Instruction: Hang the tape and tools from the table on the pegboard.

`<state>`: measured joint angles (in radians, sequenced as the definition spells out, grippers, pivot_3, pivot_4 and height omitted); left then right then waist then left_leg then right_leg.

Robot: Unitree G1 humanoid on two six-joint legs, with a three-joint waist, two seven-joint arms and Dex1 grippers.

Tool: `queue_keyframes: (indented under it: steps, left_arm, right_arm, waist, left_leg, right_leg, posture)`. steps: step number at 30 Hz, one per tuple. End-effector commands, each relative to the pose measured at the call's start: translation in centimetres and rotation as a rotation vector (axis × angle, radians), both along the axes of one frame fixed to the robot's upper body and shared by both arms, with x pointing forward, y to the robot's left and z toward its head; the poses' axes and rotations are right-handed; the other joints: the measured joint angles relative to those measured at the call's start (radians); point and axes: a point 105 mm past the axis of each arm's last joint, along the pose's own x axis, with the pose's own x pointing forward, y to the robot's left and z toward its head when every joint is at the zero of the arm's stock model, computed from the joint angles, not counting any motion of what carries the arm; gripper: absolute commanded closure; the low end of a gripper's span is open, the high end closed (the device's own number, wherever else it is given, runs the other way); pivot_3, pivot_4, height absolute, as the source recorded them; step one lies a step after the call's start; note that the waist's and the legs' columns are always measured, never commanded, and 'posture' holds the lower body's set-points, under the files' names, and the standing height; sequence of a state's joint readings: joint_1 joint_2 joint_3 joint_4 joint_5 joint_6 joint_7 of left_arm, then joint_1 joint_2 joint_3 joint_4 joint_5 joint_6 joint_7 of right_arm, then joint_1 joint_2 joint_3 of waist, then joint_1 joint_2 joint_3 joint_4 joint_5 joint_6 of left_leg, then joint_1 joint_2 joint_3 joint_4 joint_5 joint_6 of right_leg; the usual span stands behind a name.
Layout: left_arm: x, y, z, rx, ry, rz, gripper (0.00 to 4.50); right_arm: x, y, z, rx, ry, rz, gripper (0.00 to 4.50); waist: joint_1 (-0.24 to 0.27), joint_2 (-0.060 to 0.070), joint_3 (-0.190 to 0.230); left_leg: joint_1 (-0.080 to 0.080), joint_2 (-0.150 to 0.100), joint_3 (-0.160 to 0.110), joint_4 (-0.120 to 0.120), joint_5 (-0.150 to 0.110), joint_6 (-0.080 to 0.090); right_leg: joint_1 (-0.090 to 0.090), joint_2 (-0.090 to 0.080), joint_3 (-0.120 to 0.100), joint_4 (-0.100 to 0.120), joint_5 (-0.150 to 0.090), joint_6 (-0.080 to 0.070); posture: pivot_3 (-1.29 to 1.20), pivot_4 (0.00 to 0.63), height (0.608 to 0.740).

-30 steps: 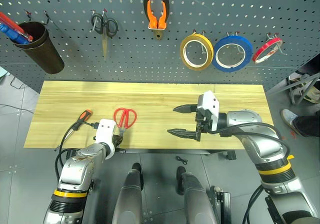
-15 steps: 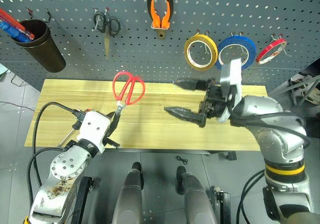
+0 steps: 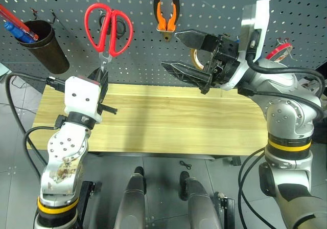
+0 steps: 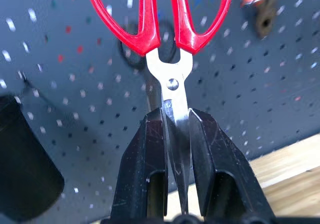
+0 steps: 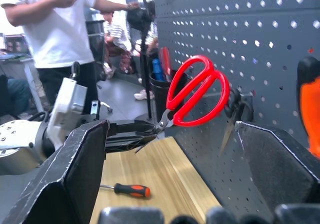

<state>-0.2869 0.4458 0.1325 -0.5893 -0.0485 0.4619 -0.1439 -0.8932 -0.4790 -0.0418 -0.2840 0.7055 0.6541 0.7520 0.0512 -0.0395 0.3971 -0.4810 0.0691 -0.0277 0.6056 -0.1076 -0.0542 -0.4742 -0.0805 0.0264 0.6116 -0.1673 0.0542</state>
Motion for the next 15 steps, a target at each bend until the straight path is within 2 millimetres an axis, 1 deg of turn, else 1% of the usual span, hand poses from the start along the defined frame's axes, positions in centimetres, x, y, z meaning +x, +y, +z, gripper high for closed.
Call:
queue_keyframes:
  steps: [1, 6, 8, 10, 13, 14, 15]
  left_arm:
    - [0.6, -0.2, 0.3, -0.026, 0.000, -0.008, 4.29]
    - [2.5, -0.9, -0.8, -0.047, 0.095, -0.055, 4.29]
    - [3.0, -0.9, -0.8, -0.078, 0.108, -0.062, 4.29]
    - [3.3, -0.7, -0.7, -0.101, 0.110, -0.062, 3.26]
    - [3.6, -0.5, -0.7, -0.106, 0.111, -0.060, 1.95]
    - [3.6, -0.4, -0.8, -0.107, 0.114, -0.056, 1.45]
    - [3.6, 0.2, -1.4, -0.118, 0.134, -0.037, 0.95]
  right_arm:
    - [-0.4, -0.1, 0.7, 0.004, -0.062, -0.023, 0.00]
    - [-0.2, -0.4, 0.5, -0.004, -0.054, -0.057, 0.00]
    - [-0.2, -0.4, 0.5, -0.005, -0.056, -0.065, 0.00]
    - [-0.2, -0.5, 0.4, -0.008, -0.057, -0.072, 0.00]
    - [-0.2, -0.6, 0.2, -0.014, -0.054, -0.079, 0.00]
    - [-0.2, -0.7, 0.1, -0.018, -0.052, -0.080, 0.00]
    - [-0.3, -0.8, -0.4, -0.031, -0.041, -0.081, 0.00]
  waist:
    - [0.000, 0.000, 0.000]
    - [-0.003, 0.000, 0.000]
    - [-0.004, 0.000, 0.000]
    - [-0.006, -0.001, 0.000]
    - [-0.009, -0.001, -0.001]
    - [-0.010, -0.001, -0.001]
    - [-0.011, -0.001, -0.001]
  left_leg:
    - [0.000, 0.000, 0.000, 0.000, 0.000, 0.000]
    - [-0.001, 0.000, -0.001, 0.002, 0.000, 0.000]
    - [-0.001, 0.000, -0.001, 0.003, 0.000, 0.000]
    - [-0.001, 0.000, -0.001, 0.003, 0.000, 0.000]
    - [-0.001, 0.000, -0.001, 0.004, 0.000, 0.000]
    - [-0.001, 0.000, -0.001, 0.004, 0.000, 0.000]
    - [-0.001, 0.000, -0.001, 0.004, 0.000, 0.000]
  right_leg:
    - [0.000, 0.000, 0.000, 0.000, 0.000, 0.000]
    - [0.000, 0.000, 0.000, 0.001, 0.001, 0.000]
    - [0.000, 0.000, 0.000, 0.002, 0.001, 0.000]
    - [0.000, 0.000, 0.000, 0.002, 0.001, 0.000]
    - [0.000, 0.000, 0.000, 0.003, 0.003, -0.002]
    - [0.000, 0.000, 0.000, 0.003, 0.003, -0.003]
    - [0.000, 0.000, 0.000, 0.003, 0.003, -0.003]
  posture:
    - [0.14, 0.295, 0.737]
    - [0.10, 0.292, 0.737]
    - [0.09, 0.291, 0.737]
    - [0.09, 0.291, 0.737]
    - [0.09, 0.289, 0.737]
    - [0.09, 0.295, 0.737]
    - [0.09, 0.302, 0.737]
